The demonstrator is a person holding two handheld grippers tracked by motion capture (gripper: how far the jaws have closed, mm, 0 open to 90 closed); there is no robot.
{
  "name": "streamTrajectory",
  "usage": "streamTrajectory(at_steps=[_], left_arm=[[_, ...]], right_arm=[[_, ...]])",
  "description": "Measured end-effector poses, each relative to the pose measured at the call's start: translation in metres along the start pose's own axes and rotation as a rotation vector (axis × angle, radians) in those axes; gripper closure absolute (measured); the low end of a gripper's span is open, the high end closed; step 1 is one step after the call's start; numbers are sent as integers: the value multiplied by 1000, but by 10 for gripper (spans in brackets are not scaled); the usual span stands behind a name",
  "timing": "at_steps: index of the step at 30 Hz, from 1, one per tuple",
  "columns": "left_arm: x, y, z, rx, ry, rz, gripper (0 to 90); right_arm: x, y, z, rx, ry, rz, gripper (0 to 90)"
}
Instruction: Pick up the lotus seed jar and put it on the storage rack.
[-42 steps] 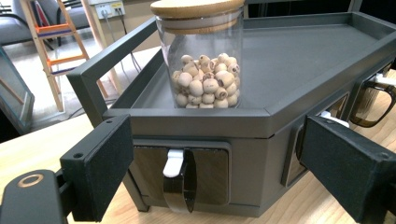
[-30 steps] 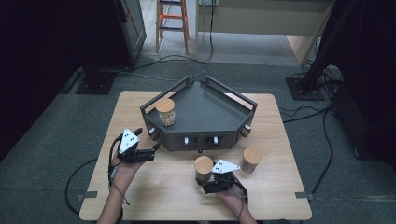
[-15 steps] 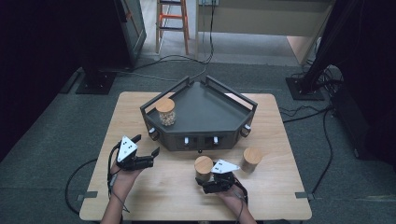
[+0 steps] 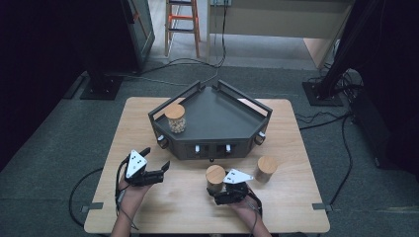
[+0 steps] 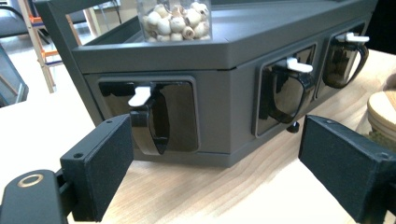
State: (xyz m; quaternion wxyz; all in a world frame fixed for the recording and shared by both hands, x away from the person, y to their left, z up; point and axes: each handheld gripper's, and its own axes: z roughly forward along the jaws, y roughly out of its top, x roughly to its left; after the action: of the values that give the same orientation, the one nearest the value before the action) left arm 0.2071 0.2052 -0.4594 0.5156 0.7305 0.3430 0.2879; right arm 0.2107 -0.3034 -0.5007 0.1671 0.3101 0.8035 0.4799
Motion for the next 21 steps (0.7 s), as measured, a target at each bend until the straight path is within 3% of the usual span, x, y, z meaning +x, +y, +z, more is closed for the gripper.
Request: streamTrajectory(at_steps=[21], left_arm=[[-9,-24,-5,11,6,-4,103]], right_arm=[[2,1,0,4,-13,8,103]])
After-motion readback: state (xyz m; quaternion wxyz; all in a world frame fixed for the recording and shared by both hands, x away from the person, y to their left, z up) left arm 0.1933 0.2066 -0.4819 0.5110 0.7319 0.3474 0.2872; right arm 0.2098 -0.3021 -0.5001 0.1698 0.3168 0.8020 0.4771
